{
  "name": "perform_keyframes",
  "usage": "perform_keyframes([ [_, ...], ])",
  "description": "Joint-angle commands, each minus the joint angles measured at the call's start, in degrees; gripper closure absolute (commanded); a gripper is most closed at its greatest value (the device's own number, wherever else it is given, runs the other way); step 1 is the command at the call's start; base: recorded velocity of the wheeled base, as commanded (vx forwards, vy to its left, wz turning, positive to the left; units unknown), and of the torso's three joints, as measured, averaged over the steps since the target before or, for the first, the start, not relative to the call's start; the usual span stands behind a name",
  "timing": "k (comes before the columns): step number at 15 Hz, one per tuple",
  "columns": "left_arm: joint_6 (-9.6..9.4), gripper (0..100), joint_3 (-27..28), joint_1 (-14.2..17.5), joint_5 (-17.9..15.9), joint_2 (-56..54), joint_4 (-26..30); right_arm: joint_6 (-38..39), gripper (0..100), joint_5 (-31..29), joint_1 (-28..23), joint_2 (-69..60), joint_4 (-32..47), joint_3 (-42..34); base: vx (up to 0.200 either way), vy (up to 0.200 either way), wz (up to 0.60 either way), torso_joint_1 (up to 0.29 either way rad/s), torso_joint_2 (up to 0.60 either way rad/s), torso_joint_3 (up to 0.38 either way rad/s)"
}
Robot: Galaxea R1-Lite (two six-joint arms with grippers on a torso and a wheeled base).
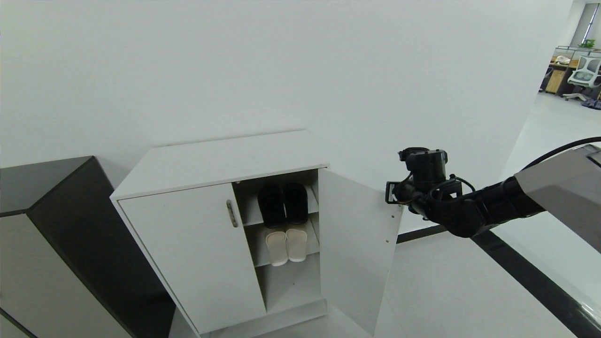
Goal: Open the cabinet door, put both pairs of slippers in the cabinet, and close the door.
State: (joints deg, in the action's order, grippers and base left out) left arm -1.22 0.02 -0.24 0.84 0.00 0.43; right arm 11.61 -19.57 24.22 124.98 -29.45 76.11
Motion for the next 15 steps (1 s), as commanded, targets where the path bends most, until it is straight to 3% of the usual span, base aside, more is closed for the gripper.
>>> perform_keyframes([
  [1,-0.01,100,-0.02,-0.02,0.04,0.09,0.01,0.00,100,-0.03,0.04,0.97,0.01,0.27,0.000,0.000,0.00,0.000,0.00,0.000],
  [10,-0.01,100,-0.02,-0.02,0.04,0.00,0.01,0.26,100,-0.30,2.41,-0.17,0.01,-1.40,0.000,0.000,0.00,0.000,0.00,0.000],
  [15,-0.01,100,-0.02,-0.02,0.04,0.00,0.01,0.08,100,-1.79,10.41,-3.25,-6.32,-9.22,0.000,0.000,0.00,0.000,0.00,0.000],
])
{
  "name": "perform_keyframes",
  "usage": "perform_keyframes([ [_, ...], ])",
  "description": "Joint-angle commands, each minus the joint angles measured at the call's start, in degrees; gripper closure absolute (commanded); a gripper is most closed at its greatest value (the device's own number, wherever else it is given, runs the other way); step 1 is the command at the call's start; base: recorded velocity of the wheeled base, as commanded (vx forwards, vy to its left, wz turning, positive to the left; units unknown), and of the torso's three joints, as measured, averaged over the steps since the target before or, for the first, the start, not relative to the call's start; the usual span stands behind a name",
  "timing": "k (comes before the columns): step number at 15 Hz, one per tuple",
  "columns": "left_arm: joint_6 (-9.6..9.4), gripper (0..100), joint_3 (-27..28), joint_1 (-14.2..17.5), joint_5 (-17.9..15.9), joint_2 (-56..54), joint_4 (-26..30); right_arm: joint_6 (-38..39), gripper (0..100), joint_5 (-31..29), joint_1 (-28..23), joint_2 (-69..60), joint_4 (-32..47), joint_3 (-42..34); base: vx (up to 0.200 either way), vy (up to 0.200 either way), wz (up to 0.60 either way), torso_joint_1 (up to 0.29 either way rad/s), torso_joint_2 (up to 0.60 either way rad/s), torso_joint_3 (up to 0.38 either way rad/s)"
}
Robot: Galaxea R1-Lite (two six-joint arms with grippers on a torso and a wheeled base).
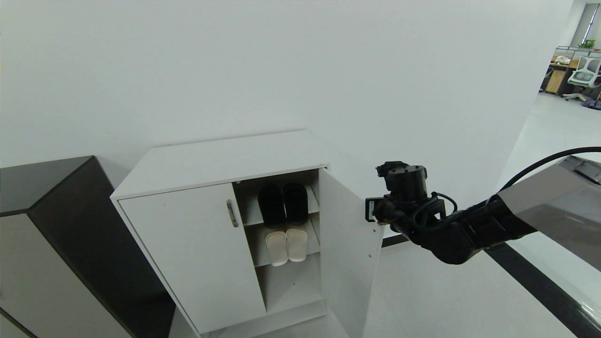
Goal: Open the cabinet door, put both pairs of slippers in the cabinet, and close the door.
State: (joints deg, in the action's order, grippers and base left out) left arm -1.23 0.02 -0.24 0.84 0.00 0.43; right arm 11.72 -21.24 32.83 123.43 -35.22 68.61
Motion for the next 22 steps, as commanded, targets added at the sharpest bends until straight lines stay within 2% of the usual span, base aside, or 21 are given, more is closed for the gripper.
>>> perform_keyframes([
  [1,0.00,100,0.06,-0.02,0.04,0.00,-0.08,-0.03,100,-0.21,3.03,-3.02,-0.73,-2.60,0.000,0.000,0.00,0.000,0.00,0.000],
  [5,0.00,100,0.06,-0.02,0.04,0.00,0.01,-0.20,100,-0.21,6.19,-7.50,-0.99,-7.61,0.000,0.000,0.00,0.000,0.00,0.000],
  [9,0.00,100,-0.02,-0.02,0.04,0.09,0.01,-1.43,100,0.14,8.74,-11.02,-6.97,-14.47,0.000,0.000,0.00,0.000,0.00,0.000],
  [16,0.00,100,0.06,-0.02,0.04,0.09,0.01,-1.61,100,0.23,9.18,-10.67,-7.85,-15.35,0.000,0.000,0.00,0.000,0.00,0.000],
  [22,0.00,100,0.06,-0.02,0.04,0.00,-0.08,-1.87,100,0.23,9.09,-9.88,-7.94,-15.43,0.000,0.000,0.60,0.007,0.00,0.002],
])
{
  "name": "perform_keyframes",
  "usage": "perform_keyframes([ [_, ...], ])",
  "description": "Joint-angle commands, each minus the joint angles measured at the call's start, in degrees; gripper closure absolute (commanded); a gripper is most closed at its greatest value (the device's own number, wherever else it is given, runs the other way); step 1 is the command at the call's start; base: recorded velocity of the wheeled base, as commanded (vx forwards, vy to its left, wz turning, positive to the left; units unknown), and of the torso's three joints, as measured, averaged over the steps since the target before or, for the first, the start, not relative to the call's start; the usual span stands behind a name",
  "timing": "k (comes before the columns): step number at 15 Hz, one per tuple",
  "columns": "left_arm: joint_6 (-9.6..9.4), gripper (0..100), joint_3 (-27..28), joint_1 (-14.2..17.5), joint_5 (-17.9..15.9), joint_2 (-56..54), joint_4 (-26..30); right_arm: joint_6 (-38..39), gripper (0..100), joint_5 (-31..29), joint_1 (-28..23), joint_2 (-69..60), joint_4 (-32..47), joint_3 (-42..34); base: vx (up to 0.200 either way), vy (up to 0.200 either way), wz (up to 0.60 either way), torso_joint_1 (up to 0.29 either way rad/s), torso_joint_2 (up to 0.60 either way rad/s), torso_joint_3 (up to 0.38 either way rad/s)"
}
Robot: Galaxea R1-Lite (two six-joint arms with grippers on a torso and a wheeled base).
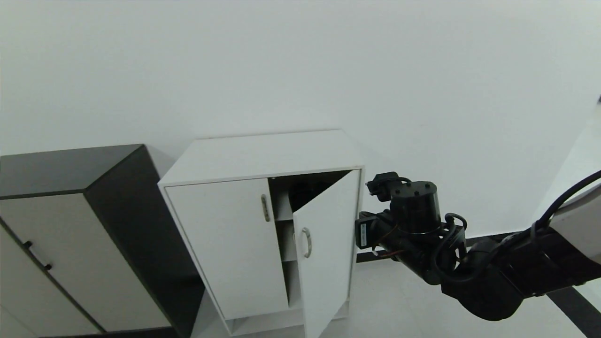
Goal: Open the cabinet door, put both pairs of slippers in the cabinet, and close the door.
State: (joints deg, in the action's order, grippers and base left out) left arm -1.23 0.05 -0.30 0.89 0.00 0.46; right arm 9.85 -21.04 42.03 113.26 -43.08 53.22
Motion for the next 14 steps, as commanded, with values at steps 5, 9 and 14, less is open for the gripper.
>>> perform_keyframes([
  [5,0.00,100,-0.05,0.04,-0.01,0.00,-0.11,0.17,100,-0.14,-0.37,0.12,-0.16,-0.31,0.000,0.000,0.24,-0.001,0.00,0.000],
  [9,-0.26,100,-0.05,0.04,-0.01,0.09,-0.11,-1.76,100,3.73,-3.36,-2.26,-2.45,-6.38,0.000,0.000,0.00,0.000,0.00,0.000],
  [14,-0.09,100,-0.05,0.04,-0.01,0.00,-0.02,-7.56,100,24.91,-7.40,-5.16,-7.63,-18.07,0.040,0.000,0.00,0.000,0.00,0.000],
])
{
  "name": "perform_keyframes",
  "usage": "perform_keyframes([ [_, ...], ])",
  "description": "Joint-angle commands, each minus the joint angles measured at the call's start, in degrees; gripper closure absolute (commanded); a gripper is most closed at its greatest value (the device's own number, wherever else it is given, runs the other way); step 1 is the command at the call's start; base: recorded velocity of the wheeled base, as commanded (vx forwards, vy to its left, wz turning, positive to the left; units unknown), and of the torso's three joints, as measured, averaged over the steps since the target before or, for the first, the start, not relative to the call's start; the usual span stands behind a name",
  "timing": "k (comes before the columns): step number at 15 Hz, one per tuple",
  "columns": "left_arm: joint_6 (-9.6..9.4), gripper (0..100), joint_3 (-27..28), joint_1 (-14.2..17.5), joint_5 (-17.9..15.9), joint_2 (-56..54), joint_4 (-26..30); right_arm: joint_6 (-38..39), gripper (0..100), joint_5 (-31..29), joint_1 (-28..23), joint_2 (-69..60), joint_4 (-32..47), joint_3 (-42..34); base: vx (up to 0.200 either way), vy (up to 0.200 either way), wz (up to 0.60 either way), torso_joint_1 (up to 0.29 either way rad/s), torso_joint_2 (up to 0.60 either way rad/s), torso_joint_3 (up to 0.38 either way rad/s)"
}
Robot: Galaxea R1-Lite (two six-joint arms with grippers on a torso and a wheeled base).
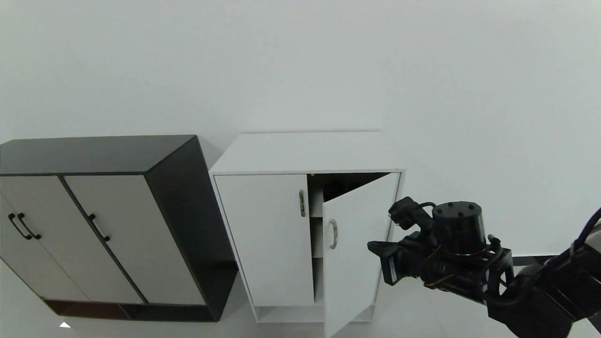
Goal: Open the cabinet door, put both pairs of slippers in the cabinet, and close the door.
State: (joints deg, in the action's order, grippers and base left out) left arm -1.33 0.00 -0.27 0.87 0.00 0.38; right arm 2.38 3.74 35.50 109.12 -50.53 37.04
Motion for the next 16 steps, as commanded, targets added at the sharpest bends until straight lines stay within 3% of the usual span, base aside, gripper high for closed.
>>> perform_keyframes([
  [1,0.01,100,0.00,0.00,0.01,0.00,-0.03,-0.71,100,3.38,-1.40,-0.92,-0.18,-3.55,0.200,0.000,0.00,0.002,0.00,0.002],
  [11,0.01,100,0.00,0.00,0.01,0.00,-0.03,-1.15,100,4.08,-2.63,-0.13,-0.18,-3.64,0.200,0.000,0.00,0.004,0.00,0.003],
  [16,0.10,100,0.00,0.00,0.01,0.00,-0.03,-1.15,100,4.26,-2.63,-0.05,-0.18,-3.55,0.000,0.000,0.00,0.000,0.00,0.000],
])
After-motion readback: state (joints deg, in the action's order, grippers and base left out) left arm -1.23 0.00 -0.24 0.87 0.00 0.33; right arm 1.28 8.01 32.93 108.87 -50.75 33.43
